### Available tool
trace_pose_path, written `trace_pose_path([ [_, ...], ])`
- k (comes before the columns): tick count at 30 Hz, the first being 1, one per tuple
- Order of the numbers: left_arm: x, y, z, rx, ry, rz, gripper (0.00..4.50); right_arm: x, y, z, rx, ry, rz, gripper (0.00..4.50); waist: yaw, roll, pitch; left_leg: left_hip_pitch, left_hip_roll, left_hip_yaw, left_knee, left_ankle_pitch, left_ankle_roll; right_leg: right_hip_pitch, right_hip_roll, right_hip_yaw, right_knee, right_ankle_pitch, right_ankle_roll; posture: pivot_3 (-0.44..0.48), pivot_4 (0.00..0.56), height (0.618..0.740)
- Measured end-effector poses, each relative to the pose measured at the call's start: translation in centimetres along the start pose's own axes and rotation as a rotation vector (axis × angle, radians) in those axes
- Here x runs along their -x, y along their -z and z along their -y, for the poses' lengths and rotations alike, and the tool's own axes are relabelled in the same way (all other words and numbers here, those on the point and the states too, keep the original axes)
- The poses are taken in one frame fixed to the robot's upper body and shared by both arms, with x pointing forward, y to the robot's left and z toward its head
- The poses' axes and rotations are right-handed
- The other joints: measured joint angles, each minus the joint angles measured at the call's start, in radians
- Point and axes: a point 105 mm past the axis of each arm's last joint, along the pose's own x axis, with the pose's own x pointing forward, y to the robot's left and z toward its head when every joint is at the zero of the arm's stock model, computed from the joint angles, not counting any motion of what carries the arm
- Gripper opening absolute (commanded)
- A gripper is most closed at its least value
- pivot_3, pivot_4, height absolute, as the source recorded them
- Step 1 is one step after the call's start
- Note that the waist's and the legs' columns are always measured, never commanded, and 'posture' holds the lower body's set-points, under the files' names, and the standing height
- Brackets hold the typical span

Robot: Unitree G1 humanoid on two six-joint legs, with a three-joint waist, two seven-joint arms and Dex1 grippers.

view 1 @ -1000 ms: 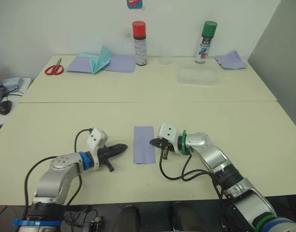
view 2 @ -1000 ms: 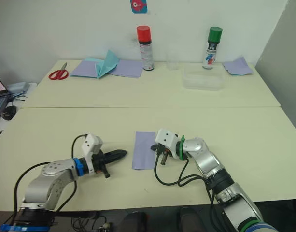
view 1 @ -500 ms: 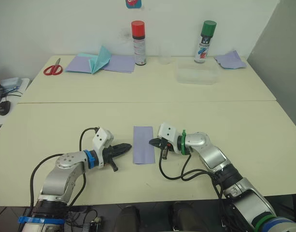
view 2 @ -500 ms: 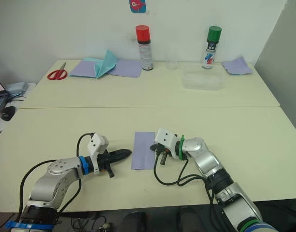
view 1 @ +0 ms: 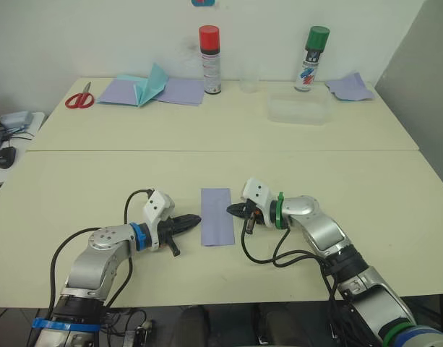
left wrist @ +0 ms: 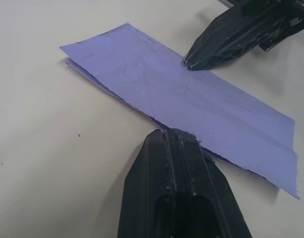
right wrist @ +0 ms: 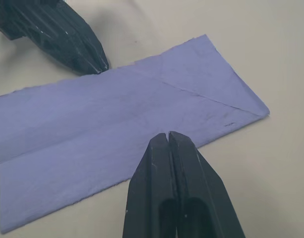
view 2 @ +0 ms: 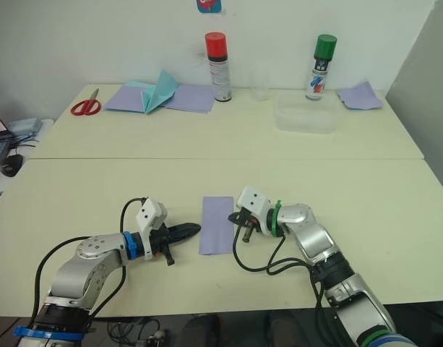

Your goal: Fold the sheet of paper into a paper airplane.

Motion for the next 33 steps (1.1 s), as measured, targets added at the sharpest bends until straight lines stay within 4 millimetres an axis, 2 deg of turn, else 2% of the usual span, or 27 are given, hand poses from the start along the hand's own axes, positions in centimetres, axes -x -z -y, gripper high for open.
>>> trace_pose_path([
  [15,0.4,0.2,-0.1,-0.008,0.008,-0.008,0.0,0.4,0.7,-0.2,-0.02,0.022,-0.01,0.02,0.0,0.0,0.0,0.0,0.0,0.001,0.001,0.0,0.0,0.0,0.003,0.0,0.001,0.0,0.0,0.0,0.15,0.74],
  [23,-0.5,-1.0,0.0,-0.032,0.026,0.023,0.0,0.4,0.7,-0.3,-0.006,0.022,-0.016,0.02,0.003,0.0,0.0,0.0,0.0,0.001,0.001,0.0,0.0,0.001,0.004,0.0,0.001,0.0,0.0,0.0,0.15,0.74],
  [33,-0.8,-0.6,0.3,-0.039,0.044,0.0,0.0,0.4,0.7,-0.3,-0.001,0.025,-0.019,0.02,0.003,0.0,0.0,0.001,0.001,0.001,0.002,0.0,0.0,0.001,0.005,0.0,0.002,0.0,0.0,0.0,0.15,0.74],
])
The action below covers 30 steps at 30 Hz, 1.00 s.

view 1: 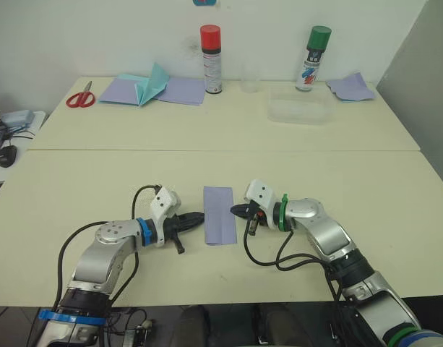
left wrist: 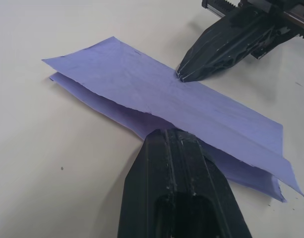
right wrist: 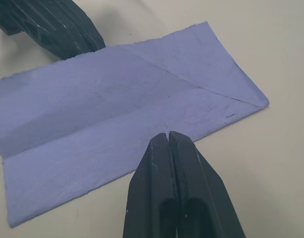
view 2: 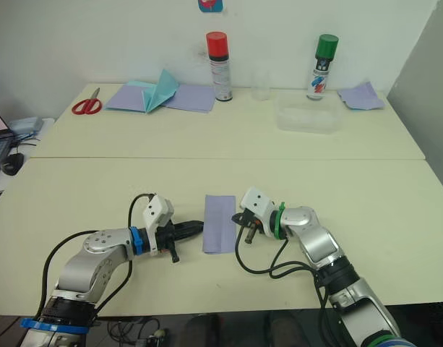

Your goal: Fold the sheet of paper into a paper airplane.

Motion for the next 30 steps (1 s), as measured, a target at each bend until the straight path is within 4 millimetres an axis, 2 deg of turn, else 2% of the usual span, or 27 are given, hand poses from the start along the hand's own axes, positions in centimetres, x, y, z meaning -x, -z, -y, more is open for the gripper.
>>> trace_pose_path([
  [5,0.0,-0.1,0.0,-0.003,0.0,0.0,0.0,0.0,0.0,0.0,0.004,0.003,-0.003,0.02,0.0,0.0,0.0,0.0,0.0,0.0,0.0,0.0,0.0,0.0,0.0,0.0,0.001,0.0,0.0,0.0,0.15,0.74],
  [10,-1.2,-0.7,0.5,-0.011,0.026,0.027,0.0,-0.1,0.0,0.0,0.006,0.005,-0.001,0.02,0.001,0.0,0.0,0.0,0.0,0.0,0.002,0.0,0.0,0.0,0.0,0.0,0.002,0.0,0.0,0.0,0.15,0.74],
  [17,-1.7,0.4,0.2,-0.06,0.012,-0.015,0.0,-0.1,-0.1,-0.2,-0.028,-0.004,0.02,0.02,0.002,0.0,0.0,0.002,0.0,0.0,0.004,0.0,0.0,0.0,0.001,0.001,0.01,0.0,-0.001,0.0,0.15,0.74],
  [24,-2.4,0.7,0.2,-0.068,-0.001,0.005,0.0,1.2,-3.1,-0.7,-0.049,-0.032,0.123,0.02,0.006,0.0,0.0,0.003,0.001,-0.001,0.016,0.0,0.0,0.003,0.002,0.0,0.015,0.0,0.0,0.0,0.15,0.74],
  [27,-2.4,0.7,0.2,-0.07,-0.003,0.005,0.0,2.2,-4.1,-0.7,-0.042,-0.041,0.138,0.58,0.006,0.0,0.0,0.003,0.0,0.0,0.017,0.0,0.0,0.004,0.001,0.0,0.015,0.001,0.001,0.0,0.15,0.74],
  [30,-2.5,0.8,0.3,-0.07,0.003,0.002,0.0,3.0,-4.7,-0.7,-0.033,-0.035,0.146,1.61,0.006,0.0,0.0,0.003,0.0,0.0,0.017,0.0,0.0,0.004,0.001,0.0,0.014,0.001,0.002,0.0,0.15,0.74],
])
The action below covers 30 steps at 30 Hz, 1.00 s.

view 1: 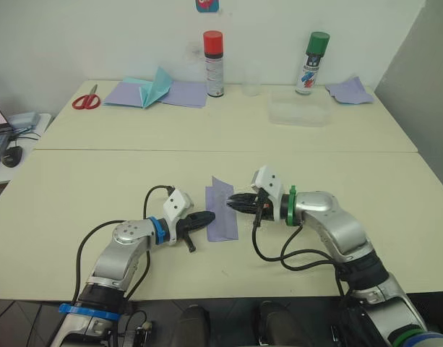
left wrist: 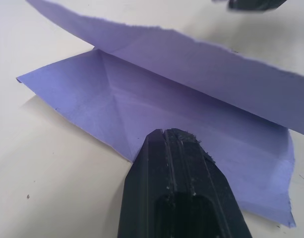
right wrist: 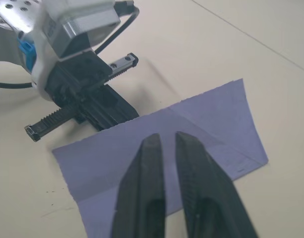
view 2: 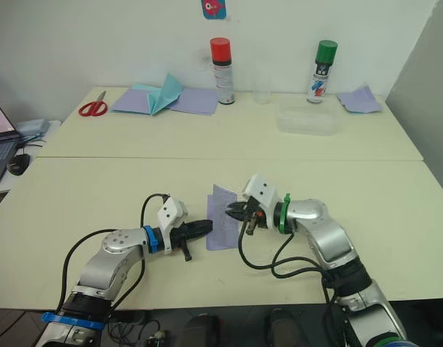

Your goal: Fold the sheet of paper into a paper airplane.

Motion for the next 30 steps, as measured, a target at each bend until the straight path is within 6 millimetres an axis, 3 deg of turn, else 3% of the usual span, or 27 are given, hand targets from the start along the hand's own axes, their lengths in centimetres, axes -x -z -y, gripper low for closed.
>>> trace_pose_path([
  [4,0.2,0.1,0.1,-0.002,0.006,-0.005,0.0,0.4,-0.8,-0.1,-0.034,0.046,0.02,3.1,-0.001,0.0,0.0,0.0,0.0,-0.001,-0.001,0.0,0.0,0.0,0.0,0.0,0.0,0.0,-0.001,0.0,0.15,0.74],
  [8,0.2,0.1,0.1,-0.003,0.009,-0.006,0.0,-0.9,-1.1,-0.6,-0.117,0.1,0.028,4.48,-0.001,0.0,0.0,0.0,0.001,-0.001,-0.001,0.0,0.0,0.0,0.001,0.0,0.0,-0.001,-0.001,0.0,0.15,0.74],
  [17,0.2,0.1,0.3,-0.001,0.017,-0.004,0.0,-3.4,-1.7,-0.5,-0.268,0.262,-0.023,4.48,-0.001,0.0,-0.001,0.0,0.0,-0.001,-0.001,0.0,0.0,0.0,0.0,0.001,0.0,-0.001,-0.001,0.0,0.15,0.74],
  [30,-0.1,0.1,0.4,0.005,0.02,0.005,0.0,-4.3,-0.8,-0.9,-0.112,0.31,-0.134,4.48,-0.001,0.0,-0.001,-0.001,0.0,-0.001,-0.001,0.0,0.0,0.0,0.0,0.0,-0.001,-0.001,-0.001,0.0,0.15,0.74],
])
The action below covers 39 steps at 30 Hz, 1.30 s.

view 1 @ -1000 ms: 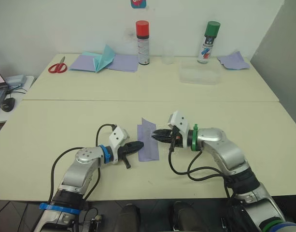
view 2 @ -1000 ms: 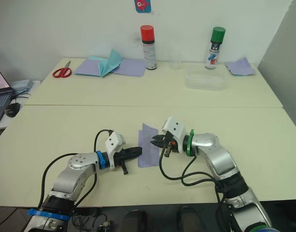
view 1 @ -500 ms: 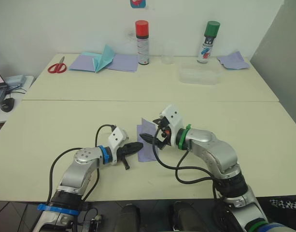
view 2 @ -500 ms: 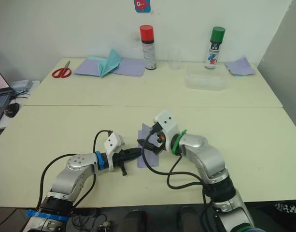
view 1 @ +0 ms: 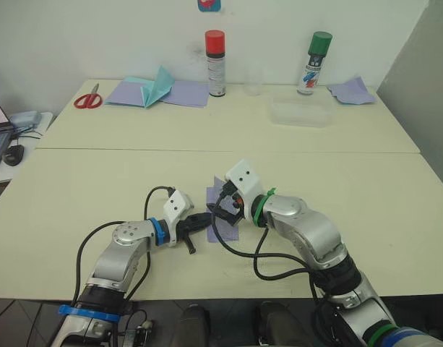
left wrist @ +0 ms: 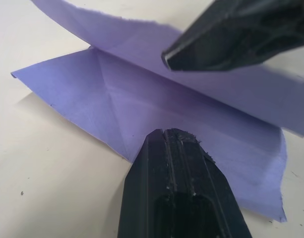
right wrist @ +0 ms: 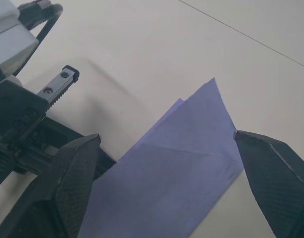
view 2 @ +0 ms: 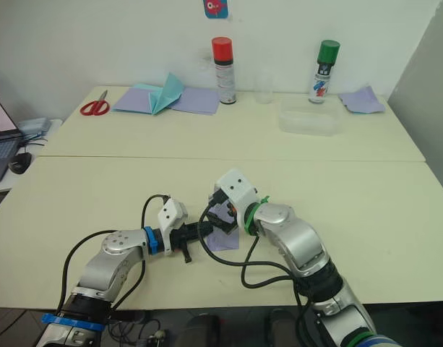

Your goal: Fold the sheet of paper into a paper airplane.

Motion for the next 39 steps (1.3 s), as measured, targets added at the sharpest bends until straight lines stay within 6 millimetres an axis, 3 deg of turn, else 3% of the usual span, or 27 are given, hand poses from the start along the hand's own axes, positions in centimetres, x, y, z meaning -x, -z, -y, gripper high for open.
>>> trace_pose_path([
  [15,0.1,0.1,0.2,0.002,0.002,0.002,0.0,0.8,1.3,1.1,0.027,0.002,-0.061,4.48,0.0,0.0,0.0,0.0,0.0,0.0,0.0,0.0,0.0,0.0,0.0,0.0,0.0,0.0,0.0,0.0,0.15,0.74],
  [21,0.2,0.2,0.3,0.004,0.0,0.002,0.0,0.7,-0.3,-0.2,-0.015,-0.031,-0.004,4.48,0.0,0.0,0.0,0.0,0.001,0.0,-0.001,0.0,0.0,0.0,0.0,0.0,0.0,0.0,0.0,0.0,0.15,0.74],
  [26,0.2,0.3,0.4,0.007,0.002,0.002,0.0,0.5,-0.3,-0.7,-0.02,-0.038,-0.006,4.48,0.0,0.0,0.0,0.0,0.0,0.0,-0.001,0.0,0.0,-0.001,0.0,0.0,-0.001,0.0,0.0,0.0,0.15,0.74],
  [39,0.0,0.4,0.8,0.016,0.003,0.016,0.0,-0.3,-0.1,-1.6,0.231,-0.006,-0.022,4.48,0.001,0.0,0.0,0.0,0.0,0.0,-0.001,0.0,0.0,-0.001,-0.001,0.0,-0.001,0.0,0.0,0.0,0.15,0.74],
])
